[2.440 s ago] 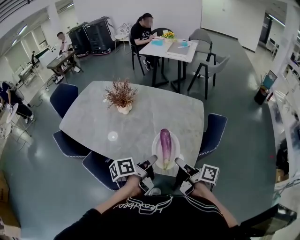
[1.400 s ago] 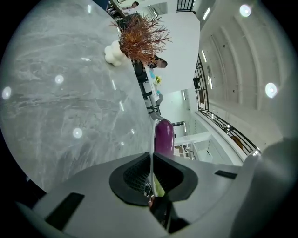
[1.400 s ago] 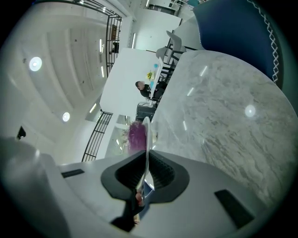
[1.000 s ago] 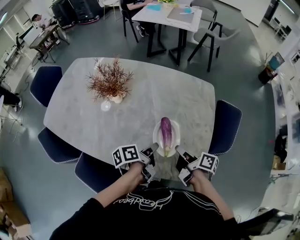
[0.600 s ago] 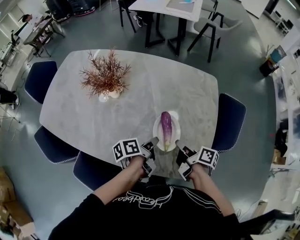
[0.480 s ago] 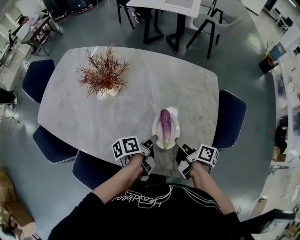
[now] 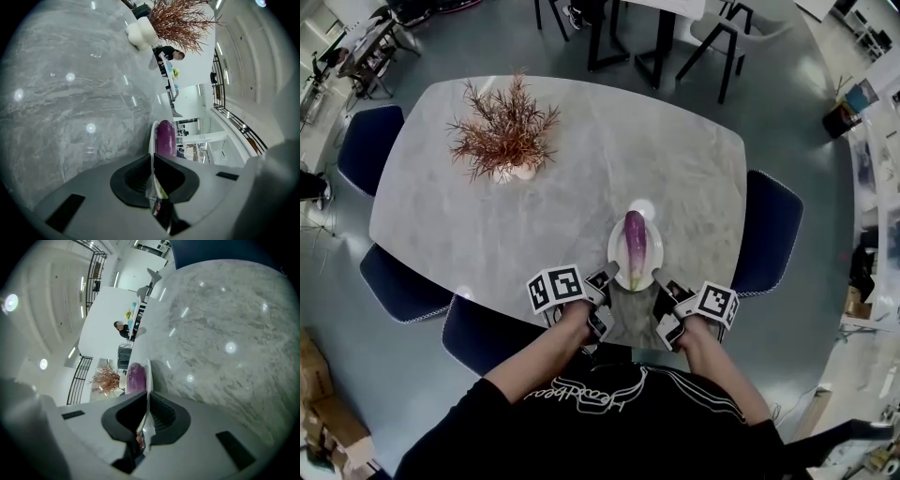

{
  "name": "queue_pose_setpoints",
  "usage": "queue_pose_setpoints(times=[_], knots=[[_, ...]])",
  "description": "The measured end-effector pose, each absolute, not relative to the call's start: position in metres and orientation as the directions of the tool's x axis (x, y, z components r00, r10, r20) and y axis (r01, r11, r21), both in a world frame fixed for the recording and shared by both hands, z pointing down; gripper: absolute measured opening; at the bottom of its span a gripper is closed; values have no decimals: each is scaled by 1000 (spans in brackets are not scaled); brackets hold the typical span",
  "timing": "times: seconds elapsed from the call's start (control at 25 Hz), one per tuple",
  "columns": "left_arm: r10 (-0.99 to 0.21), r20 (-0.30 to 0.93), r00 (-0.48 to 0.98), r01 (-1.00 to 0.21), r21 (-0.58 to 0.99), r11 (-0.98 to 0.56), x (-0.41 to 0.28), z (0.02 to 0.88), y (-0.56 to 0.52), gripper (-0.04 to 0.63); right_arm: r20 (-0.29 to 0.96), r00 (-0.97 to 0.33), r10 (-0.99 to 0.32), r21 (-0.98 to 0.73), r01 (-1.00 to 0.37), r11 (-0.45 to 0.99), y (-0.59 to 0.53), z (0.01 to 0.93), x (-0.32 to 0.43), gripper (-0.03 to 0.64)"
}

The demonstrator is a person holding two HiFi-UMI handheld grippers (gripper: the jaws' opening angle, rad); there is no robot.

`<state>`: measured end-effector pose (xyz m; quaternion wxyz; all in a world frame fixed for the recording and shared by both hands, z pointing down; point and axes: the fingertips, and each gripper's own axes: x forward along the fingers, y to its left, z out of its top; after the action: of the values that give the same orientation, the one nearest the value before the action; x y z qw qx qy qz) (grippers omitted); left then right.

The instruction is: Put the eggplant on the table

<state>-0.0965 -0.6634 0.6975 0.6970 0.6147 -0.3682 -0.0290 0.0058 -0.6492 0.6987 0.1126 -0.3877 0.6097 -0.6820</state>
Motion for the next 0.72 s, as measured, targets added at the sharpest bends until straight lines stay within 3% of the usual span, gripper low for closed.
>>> queue_pose_setpoints(times=[0.72], knots=[[-483, 504, 716, -430, 864, 262, -99, 705, -662, 28, 442, -657, -611, -890, -407, -206, -649, 701, 3, 20]])
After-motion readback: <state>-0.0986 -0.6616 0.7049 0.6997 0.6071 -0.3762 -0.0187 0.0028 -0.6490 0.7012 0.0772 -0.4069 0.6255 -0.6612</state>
